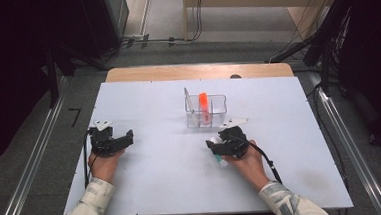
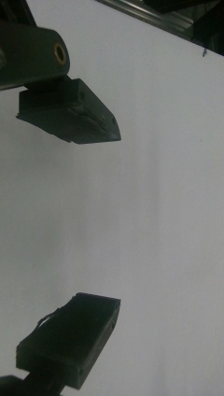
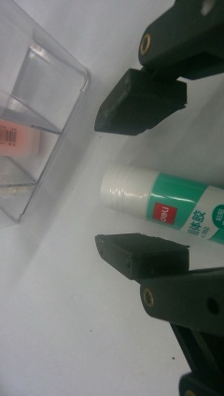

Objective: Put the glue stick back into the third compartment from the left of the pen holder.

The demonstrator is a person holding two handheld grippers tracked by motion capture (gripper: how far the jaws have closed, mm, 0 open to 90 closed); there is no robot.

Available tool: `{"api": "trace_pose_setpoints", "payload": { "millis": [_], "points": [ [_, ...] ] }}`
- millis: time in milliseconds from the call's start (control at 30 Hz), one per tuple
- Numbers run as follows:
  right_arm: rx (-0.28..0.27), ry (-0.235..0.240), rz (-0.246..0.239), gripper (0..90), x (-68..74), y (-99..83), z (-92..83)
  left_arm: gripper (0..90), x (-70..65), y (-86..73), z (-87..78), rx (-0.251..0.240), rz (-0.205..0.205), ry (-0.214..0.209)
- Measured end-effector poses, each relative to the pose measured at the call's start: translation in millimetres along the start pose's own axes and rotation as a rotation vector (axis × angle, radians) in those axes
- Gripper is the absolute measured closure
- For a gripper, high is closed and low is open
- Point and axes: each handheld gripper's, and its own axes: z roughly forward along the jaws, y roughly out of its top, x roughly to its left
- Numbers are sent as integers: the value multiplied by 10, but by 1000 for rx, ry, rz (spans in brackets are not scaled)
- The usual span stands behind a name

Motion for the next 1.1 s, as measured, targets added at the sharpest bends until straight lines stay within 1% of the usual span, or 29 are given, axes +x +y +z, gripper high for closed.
{"api": "trace_pose_setpoints", "payload": {
  "millis": [233,533,600,633,733,967,1100],
  "points": [
    [10,1,-10,395,20,1,34,169,1,0,1,1,0,0],
    [29,-14,-36,422,48,-13,75,169,0,0,0,0,0,-1],
    [37,-16,-48,433,57,-16,86,169,-1,0,0,0,-1,-1],
    [45,-14,-42,434,67,-16,92,169,-1,0,0,0,-1,-1],
    [47,-21,-50,436,78,-15,94,169,1,0,0,0,-1,-1],
    [52,-43,-60,485,92,-12,94,169,-2,0,1,0,-1,-1],
    [59,-46,-65,512,105,-10,89,169,-5,0,2,-1,-2,-2]
  ]
}}
